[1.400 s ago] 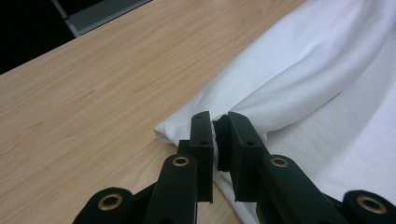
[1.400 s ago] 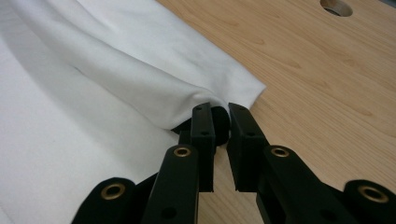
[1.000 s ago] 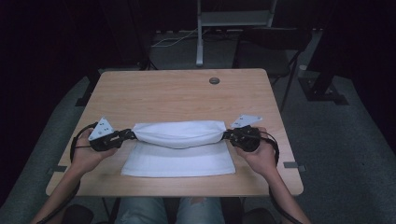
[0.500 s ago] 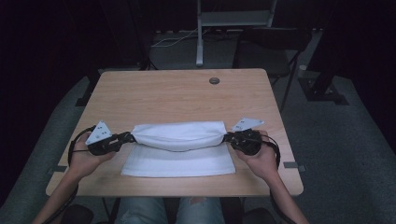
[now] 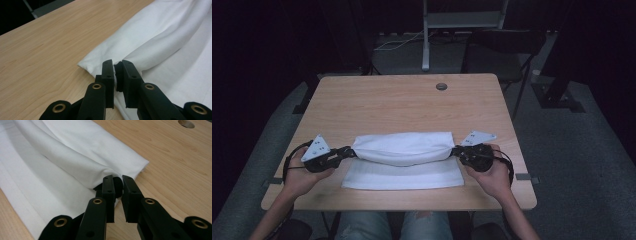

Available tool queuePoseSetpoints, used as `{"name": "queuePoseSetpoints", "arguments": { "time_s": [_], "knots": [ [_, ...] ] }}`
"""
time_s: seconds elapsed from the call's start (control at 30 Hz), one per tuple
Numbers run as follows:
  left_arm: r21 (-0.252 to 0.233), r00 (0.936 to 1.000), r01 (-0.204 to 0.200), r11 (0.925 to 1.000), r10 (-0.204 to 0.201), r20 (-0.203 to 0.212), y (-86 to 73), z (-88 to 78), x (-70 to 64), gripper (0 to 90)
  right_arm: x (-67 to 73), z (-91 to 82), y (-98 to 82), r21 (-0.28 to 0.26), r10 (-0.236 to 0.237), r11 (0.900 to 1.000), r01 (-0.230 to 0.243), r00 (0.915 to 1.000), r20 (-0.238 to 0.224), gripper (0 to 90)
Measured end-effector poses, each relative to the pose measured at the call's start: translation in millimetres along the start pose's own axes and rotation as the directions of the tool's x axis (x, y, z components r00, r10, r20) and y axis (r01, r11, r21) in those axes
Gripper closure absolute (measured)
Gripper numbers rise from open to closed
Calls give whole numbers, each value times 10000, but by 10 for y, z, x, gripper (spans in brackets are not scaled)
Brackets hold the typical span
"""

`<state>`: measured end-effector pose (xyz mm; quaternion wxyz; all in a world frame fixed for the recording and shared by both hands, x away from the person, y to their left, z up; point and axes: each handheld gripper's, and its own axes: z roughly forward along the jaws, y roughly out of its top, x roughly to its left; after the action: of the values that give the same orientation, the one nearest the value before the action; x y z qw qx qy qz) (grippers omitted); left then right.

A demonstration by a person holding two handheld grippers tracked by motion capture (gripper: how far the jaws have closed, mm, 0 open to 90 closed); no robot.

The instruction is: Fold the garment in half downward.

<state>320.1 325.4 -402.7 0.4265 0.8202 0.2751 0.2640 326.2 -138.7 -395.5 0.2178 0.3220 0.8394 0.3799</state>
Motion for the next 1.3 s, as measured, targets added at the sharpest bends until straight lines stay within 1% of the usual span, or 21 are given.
{"name": "queuePoseSetpoints", "arguments": {
  "time_s": [0.27,0.4,0.43,0.67,1.07,1.3],
  "knots": [
    [-47,10000,66,10000,-66,65,-38,-20,-44,817,49,-5,-65,65,-3,10000,3,10000,-81,819],
    [-64,10000,22,10000,-22,94,-35,-38,-54,817,62,-7,-96,96,2,10000,-1,9999,-111,819],
    [-58,9999,8,10000,-7,106,-34,-42,-54,817,65,-13,-100,113,81,9999,-80,9999,-110,819],
    [-146,9999,-17,9999,19,124,-29,-78,-85,817,84,-44,-117,9,56,10000,-56,9999,-116,819],
    [-149,9998,-118,9998,121,153,-34,-121,-124,817,119,-73,-138,-56,64,10000,-65,9999,-131,819],
    [-155,9998,-100,9998,102,163,-48,-138,-138,817,135,-103,-164,-106,72,9999,-73,9999,-134,819]
  ]
}}
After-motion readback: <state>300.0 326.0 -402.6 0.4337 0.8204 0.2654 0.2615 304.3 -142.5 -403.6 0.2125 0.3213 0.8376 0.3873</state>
